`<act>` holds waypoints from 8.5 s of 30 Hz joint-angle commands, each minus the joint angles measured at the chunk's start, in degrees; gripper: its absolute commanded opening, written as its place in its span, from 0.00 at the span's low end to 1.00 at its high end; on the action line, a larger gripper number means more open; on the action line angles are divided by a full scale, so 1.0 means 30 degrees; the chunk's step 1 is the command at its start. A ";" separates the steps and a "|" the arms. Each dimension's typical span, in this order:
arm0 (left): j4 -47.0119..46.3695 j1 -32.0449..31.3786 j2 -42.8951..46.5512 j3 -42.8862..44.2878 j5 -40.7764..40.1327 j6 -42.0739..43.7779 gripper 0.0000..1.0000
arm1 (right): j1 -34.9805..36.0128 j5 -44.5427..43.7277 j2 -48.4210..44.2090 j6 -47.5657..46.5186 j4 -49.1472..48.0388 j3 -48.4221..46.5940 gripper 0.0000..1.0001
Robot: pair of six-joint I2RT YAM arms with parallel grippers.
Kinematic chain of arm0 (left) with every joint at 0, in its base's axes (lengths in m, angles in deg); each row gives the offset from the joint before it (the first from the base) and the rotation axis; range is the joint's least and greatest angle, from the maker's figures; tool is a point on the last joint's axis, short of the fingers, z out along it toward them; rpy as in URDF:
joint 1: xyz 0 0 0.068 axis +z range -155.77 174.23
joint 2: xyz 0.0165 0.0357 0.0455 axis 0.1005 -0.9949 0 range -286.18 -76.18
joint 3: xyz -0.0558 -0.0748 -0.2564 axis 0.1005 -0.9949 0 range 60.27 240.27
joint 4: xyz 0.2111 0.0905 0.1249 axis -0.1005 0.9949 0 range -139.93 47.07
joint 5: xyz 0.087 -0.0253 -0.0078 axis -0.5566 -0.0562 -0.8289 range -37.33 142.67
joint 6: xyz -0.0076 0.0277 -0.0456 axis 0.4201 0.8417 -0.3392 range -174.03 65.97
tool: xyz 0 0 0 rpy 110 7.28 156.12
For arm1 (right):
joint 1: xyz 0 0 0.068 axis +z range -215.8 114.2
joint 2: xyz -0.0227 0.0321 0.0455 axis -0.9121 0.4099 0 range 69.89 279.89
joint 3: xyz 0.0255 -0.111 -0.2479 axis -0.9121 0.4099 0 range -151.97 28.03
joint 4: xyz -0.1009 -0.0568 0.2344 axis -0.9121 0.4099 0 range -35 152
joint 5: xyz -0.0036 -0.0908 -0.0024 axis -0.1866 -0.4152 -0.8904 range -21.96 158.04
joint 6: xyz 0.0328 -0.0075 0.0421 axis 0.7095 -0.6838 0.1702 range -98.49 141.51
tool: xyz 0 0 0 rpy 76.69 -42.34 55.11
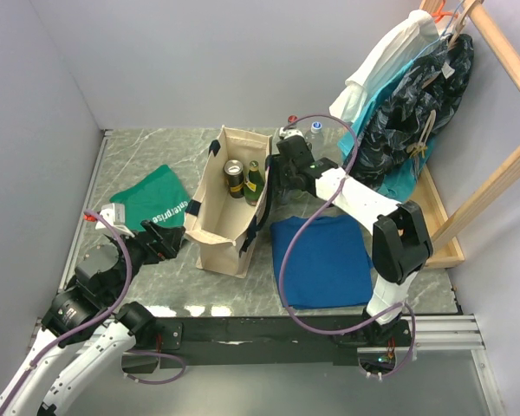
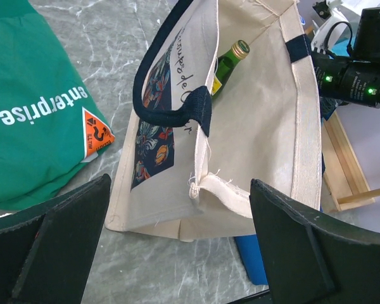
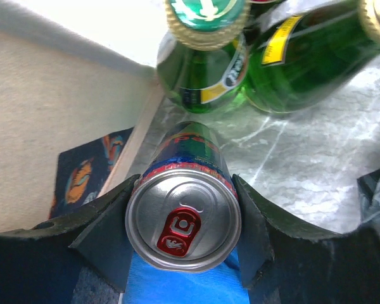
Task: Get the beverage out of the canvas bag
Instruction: Place the drink at the center of the board, then take out the drink from the canvas bag.
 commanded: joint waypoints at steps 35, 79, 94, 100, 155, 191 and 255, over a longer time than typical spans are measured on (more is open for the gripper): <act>-0.0336 0.0205 -0.0070 0.0538 -0.0028 0.0045 0.96 | 0.0858 -0.1513 0.1128 0.0239 -0.1263 -0.0998 0.50; -0.0454 0.0351 -0.0128 0.0508 0.0236 0.0163 0.96 | 0.0888 -0.3623 -0.1329 0.0268 -0.0413 -0.1232 0.78; -0.0922 0.0380 -0.0099 0.0391 0.1142 0.0543 0.96 | 0.2292 -0.1137 -0.4996 -0.1135 -0.0444 -0.2691 0.78; -0.1069 0.0410 -0.0567 0.0361 0.1612 0.0719 0.96 | 0.4603 -0.0576 -0.3915 -0.2485 0.0846 -0.5240 0.77; -0.1011 0.0410 -0.0832 0.0362 0.1642 0.0719 0.96 | 0.3055 -0.0399 0.2533 -0.0727 0.2604 -0.8409 0.68; -0.1069 0.0439 -0.1037 0.0391 0.1730 0.0749 0.96 | 0.2968 -0.1162 0.4233 -0.0493 0.3865 -0.9612 0.60; -0.1069 0.0468 -0.0891 0.0333 0.1730 0.0778 0.96 | 0.2821 -0.1571 0.4235 -0.1050 0.3982 -1.0461 0.00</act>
